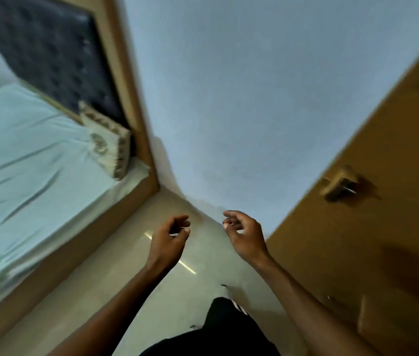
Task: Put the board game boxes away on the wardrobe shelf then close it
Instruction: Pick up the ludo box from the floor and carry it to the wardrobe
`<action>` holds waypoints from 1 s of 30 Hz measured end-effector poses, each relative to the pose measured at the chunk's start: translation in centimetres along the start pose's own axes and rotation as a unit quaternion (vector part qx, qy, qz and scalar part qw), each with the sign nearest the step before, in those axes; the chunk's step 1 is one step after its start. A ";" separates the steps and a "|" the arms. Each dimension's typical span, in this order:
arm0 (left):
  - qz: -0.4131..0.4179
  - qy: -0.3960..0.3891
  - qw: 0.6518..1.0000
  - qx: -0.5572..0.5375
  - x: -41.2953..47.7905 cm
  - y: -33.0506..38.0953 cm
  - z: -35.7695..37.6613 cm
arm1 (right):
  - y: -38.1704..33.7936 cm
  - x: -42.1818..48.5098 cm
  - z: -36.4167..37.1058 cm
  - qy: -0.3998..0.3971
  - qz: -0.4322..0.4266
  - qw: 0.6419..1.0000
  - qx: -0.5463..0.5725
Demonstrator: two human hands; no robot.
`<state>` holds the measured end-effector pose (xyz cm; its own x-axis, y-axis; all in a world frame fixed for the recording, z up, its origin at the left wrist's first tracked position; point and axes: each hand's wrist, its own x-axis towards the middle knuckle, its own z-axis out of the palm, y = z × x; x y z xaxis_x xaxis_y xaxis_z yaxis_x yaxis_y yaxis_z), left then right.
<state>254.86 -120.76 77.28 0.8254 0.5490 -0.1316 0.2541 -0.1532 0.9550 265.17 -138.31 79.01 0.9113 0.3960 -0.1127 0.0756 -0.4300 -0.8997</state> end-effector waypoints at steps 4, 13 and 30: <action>-0.036 0.127 0.991 -0.024 -0.1 -3.1 -9.9 | -4.9 3.2 10.0 -0.118 -0.045 0.992 -0.020; -0.145 0.365 0.917 -0.067 -3.6 -10.7 -30.3 | -15.2 5.4 35.6 -0.362 -0.119 0.924 -0.041; -0.231 0.734 0.622 -0.147 -27.1 -22.2 -59.6 | -31.1 -20.3 78.6 -0.693 -0.334 0.623 -0.140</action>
<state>196.78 -83.28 75.51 -0.7048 0.6705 -0.2318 0.0121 0.3381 0.9410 212.47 -69.21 76.12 -0.5719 0.7995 -0.1835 0.4952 0.1582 -0.8543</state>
